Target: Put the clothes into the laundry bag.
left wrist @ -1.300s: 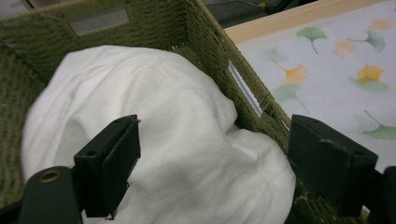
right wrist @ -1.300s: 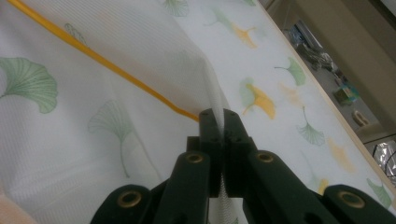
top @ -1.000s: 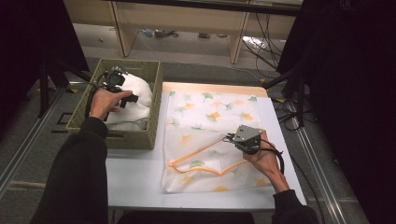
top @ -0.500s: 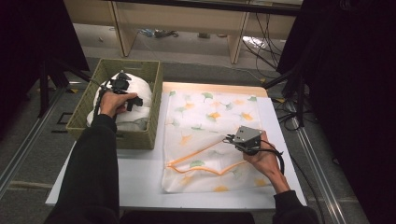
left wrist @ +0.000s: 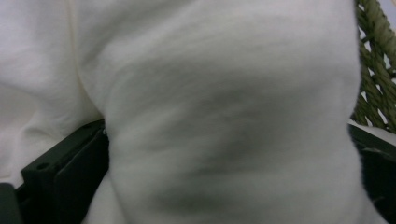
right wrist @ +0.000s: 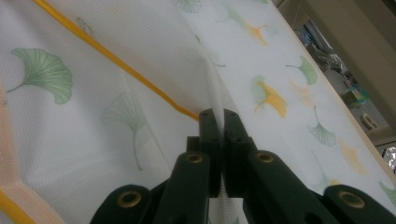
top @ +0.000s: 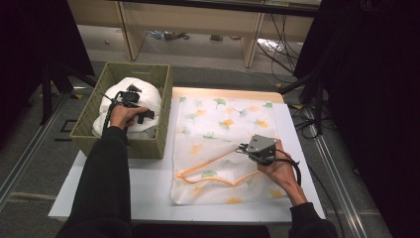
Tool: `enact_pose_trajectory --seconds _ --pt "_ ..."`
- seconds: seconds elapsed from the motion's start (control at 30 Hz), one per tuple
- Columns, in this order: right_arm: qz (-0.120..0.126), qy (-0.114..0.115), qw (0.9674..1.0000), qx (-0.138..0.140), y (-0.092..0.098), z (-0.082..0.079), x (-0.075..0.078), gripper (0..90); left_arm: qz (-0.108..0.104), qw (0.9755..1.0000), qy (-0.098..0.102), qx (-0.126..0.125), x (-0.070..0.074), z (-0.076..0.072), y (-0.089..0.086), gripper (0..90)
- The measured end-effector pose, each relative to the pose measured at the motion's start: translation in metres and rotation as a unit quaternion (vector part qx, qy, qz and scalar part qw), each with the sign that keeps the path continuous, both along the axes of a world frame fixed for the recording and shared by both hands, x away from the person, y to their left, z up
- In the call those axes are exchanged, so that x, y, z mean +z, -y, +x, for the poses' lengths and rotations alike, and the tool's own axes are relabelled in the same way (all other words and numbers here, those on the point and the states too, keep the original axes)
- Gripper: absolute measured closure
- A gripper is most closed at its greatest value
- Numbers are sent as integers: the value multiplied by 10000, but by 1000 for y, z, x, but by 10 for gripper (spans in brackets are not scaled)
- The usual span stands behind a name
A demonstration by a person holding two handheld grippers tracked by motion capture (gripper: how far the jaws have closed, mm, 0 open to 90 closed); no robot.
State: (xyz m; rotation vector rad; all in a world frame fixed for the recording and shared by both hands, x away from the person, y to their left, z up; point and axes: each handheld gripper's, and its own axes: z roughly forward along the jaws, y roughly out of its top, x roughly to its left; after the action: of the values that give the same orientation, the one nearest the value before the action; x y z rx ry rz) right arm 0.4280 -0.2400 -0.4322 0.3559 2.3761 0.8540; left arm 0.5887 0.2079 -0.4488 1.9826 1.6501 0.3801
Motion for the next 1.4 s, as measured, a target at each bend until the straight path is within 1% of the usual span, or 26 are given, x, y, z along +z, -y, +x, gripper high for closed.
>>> enact_pose_trajectory --seconds 0.03,0.1,0.2,0.23,0.27,0.4,0.47,0.6,0.63,0.67,0.7,0.73,0.77,0.8,0.83,0.9,0.93,0.97,1.0,1.03,1.1,1.13,1.2,1.27,1.3,1.4 --pt "4 -12 10000 -1 0 0 0 898 33 10000 6 21 -1 0 2 14" --pt "-1 -17 10000 -5 0 0 -1 898 256 9996 -130 -1 1 -1 4 102" --pt "0 7 10000 -4 0 -1 0 898 254 9996 -111 87 2 -1 3 263" --pt "-3 -123 9999 -26 0 -2 0 898 292 9995 -127 89 4 0 1 323" --pt "-2 -53 10000 -38 1 -2 1 898 278 9994 -175 141 5 0 1 380" --pt "36 -60 10000 -51 2 -3 0 898 292 9994 -129 121 8 -2 0 482" --pt "-13 -21 10000 10 2 -2 0 898 267 9995 -87 144 10 -4 1 507" --pt "-26 -75 10000 18 1 -2 -1 898 267 9996 -11 -42 16 -6 -5 537" --pt "-37 -87 10000 24 1 -2 -1 898 155 9999 30 16 18 -8 -5 540" --pt "-33 -85 10000 20 2 -2 -1 898 78 9997 216 30 18 -9 -6 543" --pt "-17 -61 10000 17 2 -1 -1 898 55 9998 160 38 21 -9 -8 546" --pt "4 -149 9999 -40 2 -3 -1 898 87 9998 197 -46 22 -9 -10 548" --pt "-16 -81 10000 4 2 -2 -1 898 77 9998 161 -103 26 -9 -12 549" --pt "-29 -74 10000 27 2 -2 -1 898 -8 9996 255 -108 29 -10 -13 551" --pt "-26 46 10000 -4 2 -2 0 898 -117 9994 296 -106 32 -11 -14 553" --pt "-11 -80 10000 11 2 -2 -1 898 -274 9987 410 -134 40 -13 -18 553" --pt "-13 -104 9999 4 2 -2 -1 898 -268 9984 484 -138 46 -14 -18 553" --pt "-20 -99 9999 14 2 -2 -1 898 -220 9980 557 -222 52 -14 -19 554" --pt "-31 -75 10000 25 2 -1 -1 899 -389 9971 617 -206 61 -16 -19 555" --pt "-43 -106 9999 47 1 -1 -1 899 -453 9961 689 -312 69 -16 -20 555" --pt "-40 -93 9999 17 1 -2 -2 899 -499 9947 807 -397 83 -18 -21 554" --pt "8 -99 9999 -52 0 -2 -2 899 -517 9934 929 -433 91 -20 -20 554" --pt "-3 -118 9999 -33 1 -2 -1 899 -559 9917 1007 -568 104 -22 -19 553" --pt "0 -159 9999 -40 1 -2 -1 898 -517 9899 1118 -696 113 -24 -18 551" --pt "-20 -89 10000 -3 1 -1 -1 899 -530 9892 1148 -741 117 -25 -19 551" --pt "-17 -120 9999 -9 1 -2 -1 898 -483 9881 1174 -865 129 -29 -17 552"
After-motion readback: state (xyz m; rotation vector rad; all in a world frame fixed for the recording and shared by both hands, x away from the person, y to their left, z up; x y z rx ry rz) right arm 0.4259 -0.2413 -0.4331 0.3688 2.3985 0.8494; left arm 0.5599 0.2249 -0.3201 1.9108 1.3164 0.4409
